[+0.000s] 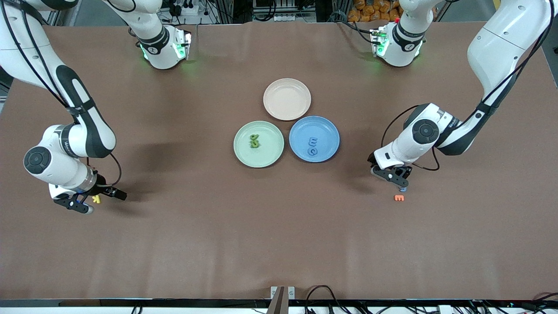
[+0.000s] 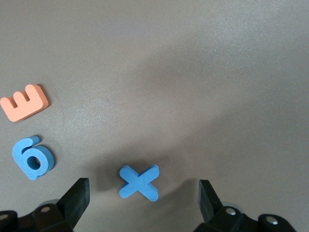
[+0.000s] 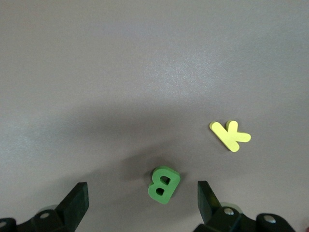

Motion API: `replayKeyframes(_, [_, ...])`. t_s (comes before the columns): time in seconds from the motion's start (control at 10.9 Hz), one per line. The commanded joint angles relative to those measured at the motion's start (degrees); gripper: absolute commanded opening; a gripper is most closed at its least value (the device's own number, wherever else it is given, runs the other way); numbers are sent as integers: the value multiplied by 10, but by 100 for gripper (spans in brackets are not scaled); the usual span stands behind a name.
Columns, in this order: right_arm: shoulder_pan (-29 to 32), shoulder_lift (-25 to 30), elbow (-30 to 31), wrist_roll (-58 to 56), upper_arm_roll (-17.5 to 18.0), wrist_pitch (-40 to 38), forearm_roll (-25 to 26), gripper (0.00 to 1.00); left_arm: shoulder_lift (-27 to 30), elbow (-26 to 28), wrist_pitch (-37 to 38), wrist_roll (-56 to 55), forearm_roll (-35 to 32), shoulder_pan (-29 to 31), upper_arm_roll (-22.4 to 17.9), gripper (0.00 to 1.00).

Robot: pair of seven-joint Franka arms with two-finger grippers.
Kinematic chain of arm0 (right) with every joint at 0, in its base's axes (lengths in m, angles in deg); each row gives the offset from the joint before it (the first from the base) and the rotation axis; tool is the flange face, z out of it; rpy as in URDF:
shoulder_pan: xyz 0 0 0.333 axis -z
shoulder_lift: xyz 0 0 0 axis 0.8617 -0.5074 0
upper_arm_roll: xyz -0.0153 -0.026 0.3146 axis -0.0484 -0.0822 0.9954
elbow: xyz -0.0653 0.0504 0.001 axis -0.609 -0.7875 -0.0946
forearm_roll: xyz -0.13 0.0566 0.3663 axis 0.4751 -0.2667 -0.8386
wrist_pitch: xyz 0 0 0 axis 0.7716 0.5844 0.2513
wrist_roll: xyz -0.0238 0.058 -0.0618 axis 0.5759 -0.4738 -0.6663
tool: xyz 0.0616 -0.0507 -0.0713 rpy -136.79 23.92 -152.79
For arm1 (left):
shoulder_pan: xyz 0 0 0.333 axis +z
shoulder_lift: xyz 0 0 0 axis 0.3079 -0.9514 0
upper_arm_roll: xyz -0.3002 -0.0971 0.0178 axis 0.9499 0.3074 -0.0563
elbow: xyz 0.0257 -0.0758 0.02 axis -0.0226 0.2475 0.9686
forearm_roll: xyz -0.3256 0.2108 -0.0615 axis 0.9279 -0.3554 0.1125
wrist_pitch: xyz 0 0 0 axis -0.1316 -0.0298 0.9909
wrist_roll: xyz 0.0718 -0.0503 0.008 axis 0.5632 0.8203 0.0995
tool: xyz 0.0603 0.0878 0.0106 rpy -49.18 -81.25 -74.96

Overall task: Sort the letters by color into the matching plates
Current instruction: 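Move the right gripper to the B while the left gripper nears the X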

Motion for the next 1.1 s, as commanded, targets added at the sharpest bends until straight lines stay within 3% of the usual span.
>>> replayKeyframes(0.0, [23,-18,-11,-6,14,8,23,100,-7,-2,-9,3,-16,1,2,100])
replayKeyframes(0.28, [35,-17,-5,-7,14,9,35,100,-9,-2,-8,3,-16,2,2,92])
replayKeyframes(0.37, [36,-18,-5,-6,14,11,36,87,-9,-3,-8,3,-16,1,2,87])
replayKeyframes(0.83, [34,-23,1,-6,14,26,36,87,-9,-2,-8,3,-16,2,2,59])
replayKeyframes(1.01, [34,-23,19,-6,14,49,37,87,-9,-3,-8,3,-16,1,2,42])
